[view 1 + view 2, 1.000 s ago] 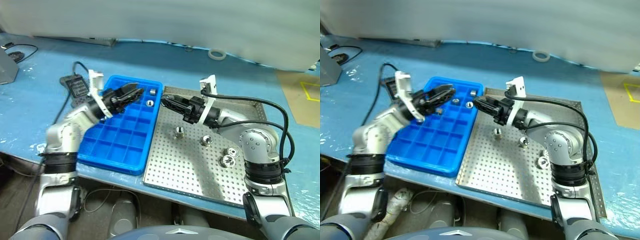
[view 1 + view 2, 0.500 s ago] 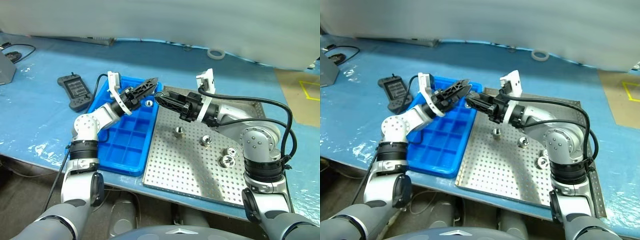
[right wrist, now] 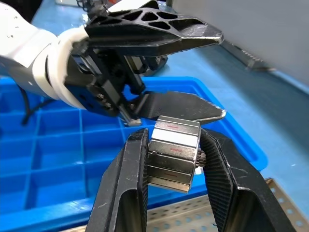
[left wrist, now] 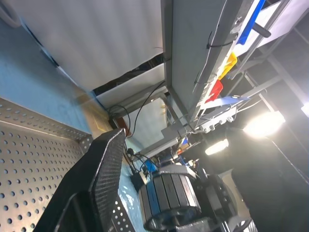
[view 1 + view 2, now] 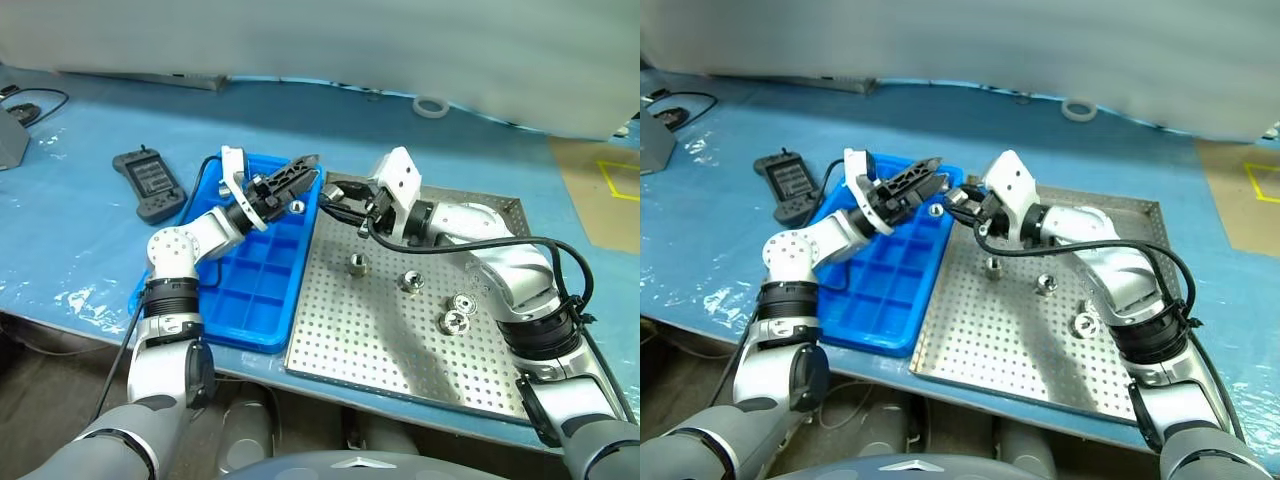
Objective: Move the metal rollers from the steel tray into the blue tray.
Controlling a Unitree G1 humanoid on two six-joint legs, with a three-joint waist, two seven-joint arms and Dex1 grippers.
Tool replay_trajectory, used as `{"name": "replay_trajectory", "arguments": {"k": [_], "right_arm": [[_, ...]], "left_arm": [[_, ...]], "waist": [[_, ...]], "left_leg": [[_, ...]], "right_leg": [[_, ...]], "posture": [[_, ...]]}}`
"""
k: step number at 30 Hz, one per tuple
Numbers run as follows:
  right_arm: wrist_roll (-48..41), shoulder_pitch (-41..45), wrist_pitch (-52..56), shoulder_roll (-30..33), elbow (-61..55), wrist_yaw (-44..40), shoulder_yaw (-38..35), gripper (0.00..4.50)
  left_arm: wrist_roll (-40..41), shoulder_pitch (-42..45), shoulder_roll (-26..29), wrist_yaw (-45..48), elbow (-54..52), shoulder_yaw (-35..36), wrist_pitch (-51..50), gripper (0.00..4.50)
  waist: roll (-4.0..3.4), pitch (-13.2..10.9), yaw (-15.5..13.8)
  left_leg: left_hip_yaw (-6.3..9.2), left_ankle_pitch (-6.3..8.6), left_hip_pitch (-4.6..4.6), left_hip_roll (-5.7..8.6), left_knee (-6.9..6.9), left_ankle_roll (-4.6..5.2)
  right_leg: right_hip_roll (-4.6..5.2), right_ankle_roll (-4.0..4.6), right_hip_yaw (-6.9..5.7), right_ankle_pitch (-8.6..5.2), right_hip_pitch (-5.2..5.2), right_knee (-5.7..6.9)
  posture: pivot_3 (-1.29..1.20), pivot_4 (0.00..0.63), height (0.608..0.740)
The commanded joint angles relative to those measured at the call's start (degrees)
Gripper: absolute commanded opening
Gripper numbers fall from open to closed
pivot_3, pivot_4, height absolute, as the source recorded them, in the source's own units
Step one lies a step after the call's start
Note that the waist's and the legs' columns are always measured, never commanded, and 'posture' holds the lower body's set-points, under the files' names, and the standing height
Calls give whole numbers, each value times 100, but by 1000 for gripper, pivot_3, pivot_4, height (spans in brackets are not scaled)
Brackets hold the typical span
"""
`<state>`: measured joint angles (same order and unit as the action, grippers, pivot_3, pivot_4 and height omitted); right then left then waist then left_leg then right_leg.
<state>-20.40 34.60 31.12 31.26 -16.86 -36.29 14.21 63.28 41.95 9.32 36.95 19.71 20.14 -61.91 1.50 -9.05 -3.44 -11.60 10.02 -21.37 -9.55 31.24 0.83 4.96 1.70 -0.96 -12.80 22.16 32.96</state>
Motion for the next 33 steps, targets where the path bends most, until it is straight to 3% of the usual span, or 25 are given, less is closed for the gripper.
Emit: {"name": "replay_trajectory", "arguments": {"k": [1, 11, 24, 26, 33], "right_arm": [[295, 81, -427, -63, 46, -117, -32, 1263], [590, 84, -443, -563, 145, 34, -152, 1263], [740, 55, -324, -738, 83, 161, -274, 1263], [744, 62, -310, -758, 100, 172, -285, 1263], [779, 98, -271, -797, 140, 168, -302, 1263]], "left_arm": [[78, 109, 38, 37, -87, -13, -112, 3484], [-112, 184, -157, 126, 42, -270, -114, 3484], [-476, 262, -265, 215, 253, -383, 65, 3484], [-546, 287, -252, 233, 283, -389, 86, 3114], [-683, 349, -242, 213, 386, -361, 158, 3114]], "waist": [[0, 0, 23], [0, 0, 116], [0, 0, 127], [0, 0, 130], [-1, 0, 129]], "left_leg": [[0, 2, 0, 0, 3, 5], [-1, 1, -2, 0, 11, 38], [-2, 3, -2, 0, 12, 41], [-3, 3, -2, 0, 12, 43], [-3, 4, -1, -1, 12, 44]], "right_leg": [[0, 0, 0, 0, -1, 0], [1, 3, 0, 0, -5, -2], [2, 3, 1, 0, -6, -4], [2, 3, 1, 0, -7, -4], [2, 3, 1, 0, -7, -5]], "posture": [[-166, 150, 740], [-182, 150, 740], [-198, 150, 740], [-197, 150, 740], [-195, 150, 740]]}}
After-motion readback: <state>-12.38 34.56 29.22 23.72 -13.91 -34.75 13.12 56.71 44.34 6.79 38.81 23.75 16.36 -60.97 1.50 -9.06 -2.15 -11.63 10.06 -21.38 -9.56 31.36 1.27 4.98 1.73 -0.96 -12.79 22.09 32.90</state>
